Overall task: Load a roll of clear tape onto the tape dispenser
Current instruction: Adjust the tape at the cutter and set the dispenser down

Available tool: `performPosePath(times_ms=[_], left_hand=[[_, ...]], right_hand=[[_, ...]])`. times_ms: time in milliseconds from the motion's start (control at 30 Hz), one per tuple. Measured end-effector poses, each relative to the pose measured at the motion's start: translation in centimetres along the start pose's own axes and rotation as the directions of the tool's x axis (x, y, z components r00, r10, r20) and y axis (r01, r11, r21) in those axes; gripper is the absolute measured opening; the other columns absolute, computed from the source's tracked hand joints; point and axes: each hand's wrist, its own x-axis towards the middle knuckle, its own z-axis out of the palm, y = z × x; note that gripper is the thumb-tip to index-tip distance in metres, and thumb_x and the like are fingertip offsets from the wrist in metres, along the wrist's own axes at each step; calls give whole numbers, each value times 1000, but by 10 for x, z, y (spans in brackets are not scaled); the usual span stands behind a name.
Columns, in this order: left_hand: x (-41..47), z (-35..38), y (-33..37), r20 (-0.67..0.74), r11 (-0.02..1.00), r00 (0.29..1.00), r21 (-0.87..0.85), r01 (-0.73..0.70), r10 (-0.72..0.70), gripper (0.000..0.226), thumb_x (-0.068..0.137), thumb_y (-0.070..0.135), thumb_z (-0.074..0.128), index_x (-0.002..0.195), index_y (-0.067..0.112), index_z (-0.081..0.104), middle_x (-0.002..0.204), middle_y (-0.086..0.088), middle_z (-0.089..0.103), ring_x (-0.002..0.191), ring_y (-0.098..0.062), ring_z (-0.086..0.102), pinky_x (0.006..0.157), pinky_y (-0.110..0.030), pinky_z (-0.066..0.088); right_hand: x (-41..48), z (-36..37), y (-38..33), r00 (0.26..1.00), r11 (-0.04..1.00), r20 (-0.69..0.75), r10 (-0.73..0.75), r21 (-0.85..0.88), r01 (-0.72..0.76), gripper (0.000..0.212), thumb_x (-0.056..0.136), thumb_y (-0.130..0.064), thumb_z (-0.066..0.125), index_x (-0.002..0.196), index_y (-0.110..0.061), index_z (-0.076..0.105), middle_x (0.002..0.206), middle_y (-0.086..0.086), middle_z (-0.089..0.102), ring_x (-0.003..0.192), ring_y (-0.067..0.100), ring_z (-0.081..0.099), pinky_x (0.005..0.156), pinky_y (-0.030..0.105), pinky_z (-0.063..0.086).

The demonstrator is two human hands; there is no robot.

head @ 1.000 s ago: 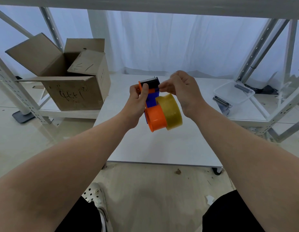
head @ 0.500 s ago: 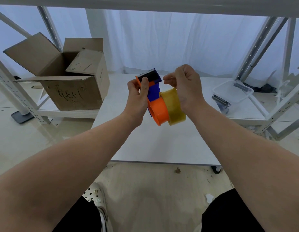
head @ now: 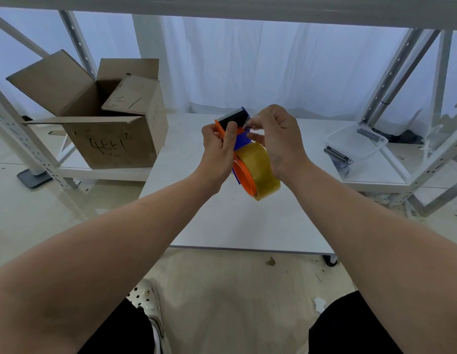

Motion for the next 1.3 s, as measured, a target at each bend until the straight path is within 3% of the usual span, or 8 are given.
performPosePath(times_ms=[133, 233, 333, 500, 767, 933, 1067, 1300], left_hand=[[0, -3, 3, 21, 999, 999, -24, 35, -34, 43, 96, 52, 25, 125, 21, 25, 116, 1, 56, 101, -11, 60, 76, -24, 54], [2, -5, 7, 134, 997, 988, 13, 70, -71, 60, 93, 60, 19, 137, 21, 25, 115, 9, 53, 96, -1, 56, 72, -18, 48], [2, -6, 15, 272, 984, 949, 116, 133, -160, 64, 81, 70, 43, 132, 33, 33, 114, 20, 52, 98, -1, 57, 69, -16, 49], [-7, -17, 19, 423, 949, 892, 316, 21, -160, 78, 83, 19, 69, 130, 40, 10, 98, 27, 39, 82, 2, 50, 48, -6, 47], [2, -17, 18, 369, 921, 908, 388, 42, -197, 99, 68, 23, 79, 139, 36, 10, 121, 3, 46, 107, -21, 53, 77, -37, 54], [-1, -11, 12, 304, 934, 937, 354, 55, -170, 95, 74, 28, 78, 139, 31, 9, 116, 6, 47, 100, -14, 53, 65, -22, 47], [-2, -7, 3, 282, 929, 947, 368, 44, -157, 105, 64, 37, 82, 139, 31, 8, 128, 0, 45, 113, -22, 52, 88, -38, 52], [-6, -11, 1, 269, 861, 956, 507, -34, -120, 126, 56, 37, 77, 137, 52, -19, 132, -5, 37, 111, -26, 51, 91, -48, 51]], right_hand=[[-5, 9, -7, 995, 997, -74, -72, 0, 72, 33, 92, -5, 44, 63, -18, 44, 76, -2, 51, 65, -1, 49, 60, 8, 41], [-4, 9, -10, 990, 993, -143, -20, 111, 36, 25, 90, -5, 48, 71, -21, 51, 95, 1, 56, 78, -1, 54, 67, 7, 44], [0, 4, -10, 984, 959, -148, 104, 277, -60, 24, 91, -8, 46, 70, -19, 50, 73, -8, 57, 61, -7, 57, 61, 11, 46], [-1, 3, -6, 991, 941, -24, 129, 320, -114, 17, 92, -13, 45, 81, -22, 55, 80, -9, 60, 83, 11, 56, 73, 32, 53], [-1, 2, -8, 984, 935, 89, 156, 307, -176, 25, 94, -5, 41, 73, -16, 47, 84, 0, 55, 85, 12, 52, 86, 33, 50], [-2, 4, -8, 982, 940, 77, 175, 282, -190, 21, 94, -6, 42, 76, -15, 49, 81, -3, 58, 82, 10, 56, 72, 25, 52], [-1, -1, -4, 978, 945, 94, 189, 252, -206, 15, 95, -8, 42, 83, -14, 49, 94, 2, 61, 95, 14, 59, 64, 18, 56], [3, -10, 0, 972, 977, 96, 213, -28, -211, 21, 93, -11, 50, 73, -18, 47, 88, 0, 59, 88, 11, 54, 75, 25, 50]])
